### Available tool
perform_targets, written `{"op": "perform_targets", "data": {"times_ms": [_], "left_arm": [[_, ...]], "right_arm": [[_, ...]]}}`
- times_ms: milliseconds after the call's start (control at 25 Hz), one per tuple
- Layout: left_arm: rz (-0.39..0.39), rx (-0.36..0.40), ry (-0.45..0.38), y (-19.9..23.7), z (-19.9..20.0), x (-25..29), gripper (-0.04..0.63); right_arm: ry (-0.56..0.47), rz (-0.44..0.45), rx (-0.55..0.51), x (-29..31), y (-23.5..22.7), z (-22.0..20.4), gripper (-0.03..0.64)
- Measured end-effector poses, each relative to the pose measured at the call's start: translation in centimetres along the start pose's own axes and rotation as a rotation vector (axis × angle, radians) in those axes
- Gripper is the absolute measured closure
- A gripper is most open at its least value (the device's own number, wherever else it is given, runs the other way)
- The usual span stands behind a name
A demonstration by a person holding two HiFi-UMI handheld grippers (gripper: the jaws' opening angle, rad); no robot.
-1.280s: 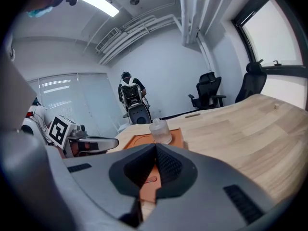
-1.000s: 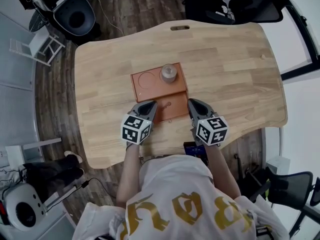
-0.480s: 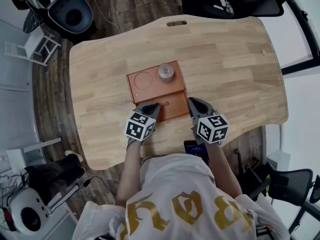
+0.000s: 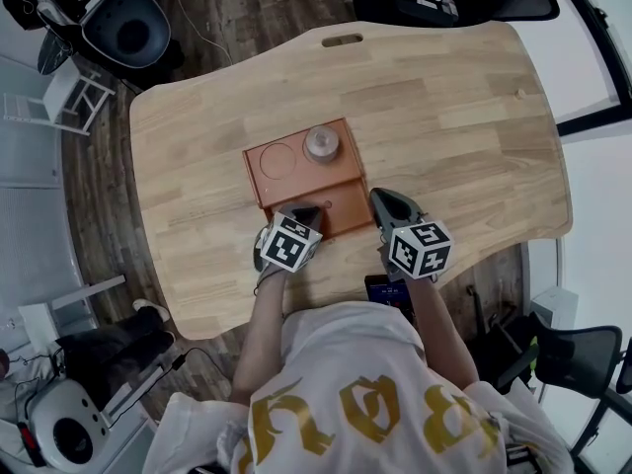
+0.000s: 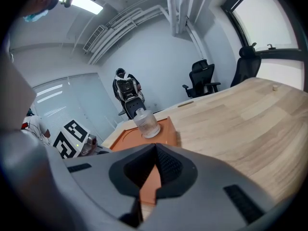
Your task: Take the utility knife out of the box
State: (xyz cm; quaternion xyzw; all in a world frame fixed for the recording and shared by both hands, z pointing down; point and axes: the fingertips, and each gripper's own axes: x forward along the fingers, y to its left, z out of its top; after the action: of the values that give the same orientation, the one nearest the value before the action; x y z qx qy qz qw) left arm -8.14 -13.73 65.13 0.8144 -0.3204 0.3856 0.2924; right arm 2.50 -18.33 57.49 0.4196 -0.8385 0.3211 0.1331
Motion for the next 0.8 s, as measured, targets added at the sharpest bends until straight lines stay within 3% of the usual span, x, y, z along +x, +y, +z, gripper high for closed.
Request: {"op": "perform_targets", "data": {"times_ms": [520,800], "left_arm": [[-0.018,0.051,0.134,-0.5,-1.0,2.1,0.581],[-0.006,0.076,0.159,-0.3,-1.2,2.7,0.58]], "right_arm": [[0.001,-0.021,0.039,-0.1,-1.5,-0.6,0.605],[0.0,-0.027,0.057,-0.3,-2.0,-0.6,0.604]]}}
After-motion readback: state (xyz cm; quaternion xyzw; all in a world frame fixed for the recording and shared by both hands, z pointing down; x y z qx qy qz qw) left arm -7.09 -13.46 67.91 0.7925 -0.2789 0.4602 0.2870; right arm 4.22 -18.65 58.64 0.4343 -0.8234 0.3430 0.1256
